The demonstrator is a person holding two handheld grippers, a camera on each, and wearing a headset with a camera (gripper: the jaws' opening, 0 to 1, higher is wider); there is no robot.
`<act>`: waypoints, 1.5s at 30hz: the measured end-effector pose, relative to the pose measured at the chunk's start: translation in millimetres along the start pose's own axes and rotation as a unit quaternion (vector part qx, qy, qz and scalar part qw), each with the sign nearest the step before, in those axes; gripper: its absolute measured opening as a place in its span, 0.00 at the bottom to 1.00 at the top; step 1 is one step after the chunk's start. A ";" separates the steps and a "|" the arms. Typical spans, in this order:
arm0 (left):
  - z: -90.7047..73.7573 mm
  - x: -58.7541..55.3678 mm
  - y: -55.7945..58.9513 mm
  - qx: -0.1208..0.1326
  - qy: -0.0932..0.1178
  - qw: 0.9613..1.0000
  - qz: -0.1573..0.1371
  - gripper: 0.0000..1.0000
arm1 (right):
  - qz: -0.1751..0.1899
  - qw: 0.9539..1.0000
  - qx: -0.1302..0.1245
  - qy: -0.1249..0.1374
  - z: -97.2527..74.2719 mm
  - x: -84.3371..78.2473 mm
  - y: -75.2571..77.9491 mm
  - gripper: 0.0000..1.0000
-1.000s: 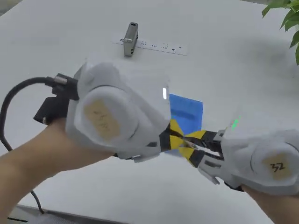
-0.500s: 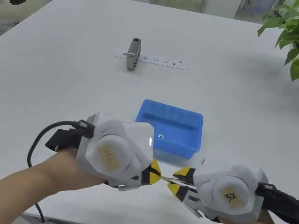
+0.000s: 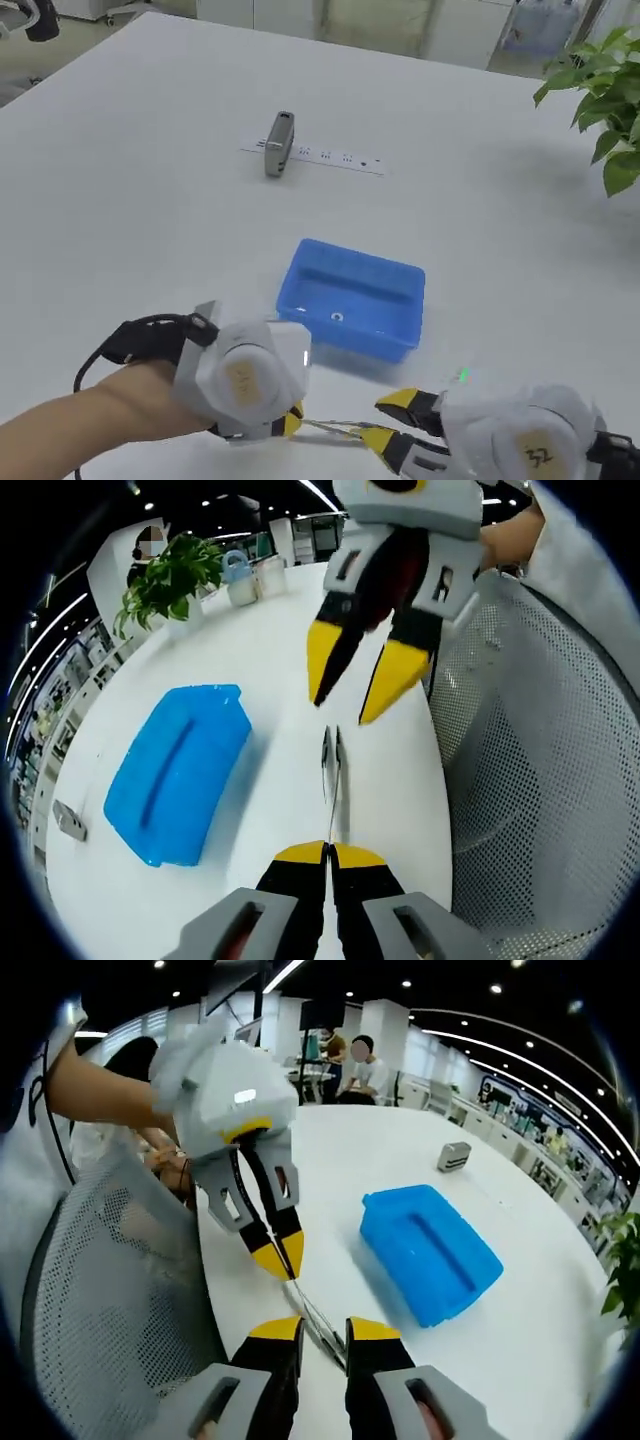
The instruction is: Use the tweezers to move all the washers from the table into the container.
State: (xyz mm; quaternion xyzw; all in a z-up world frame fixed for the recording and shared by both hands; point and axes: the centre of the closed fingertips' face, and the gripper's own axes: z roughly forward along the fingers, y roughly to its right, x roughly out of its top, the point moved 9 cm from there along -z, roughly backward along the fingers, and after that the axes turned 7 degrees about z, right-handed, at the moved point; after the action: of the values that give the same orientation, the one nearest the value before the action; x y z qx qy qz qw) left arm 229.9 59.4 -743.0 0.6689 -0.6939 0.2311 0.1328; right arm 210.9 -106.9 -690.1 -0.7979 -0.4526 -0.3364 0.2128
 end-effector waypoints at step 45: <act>-108.3 -5.0 26.9 0.351 0.176 0.798 -0.457 0.99 | 0.301 0.931 -0.156 0.133 -48.7 2.7 37.9 0.83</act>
State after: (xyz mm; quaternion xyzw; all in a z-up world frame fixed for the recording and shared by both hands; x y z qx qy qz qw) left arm 190.1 117.6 -656.3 0.8569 -0.1435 0.4851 0.0994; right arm 227.9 -155.7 -656.2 -0.8677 -0.1000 -0.4264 0.2350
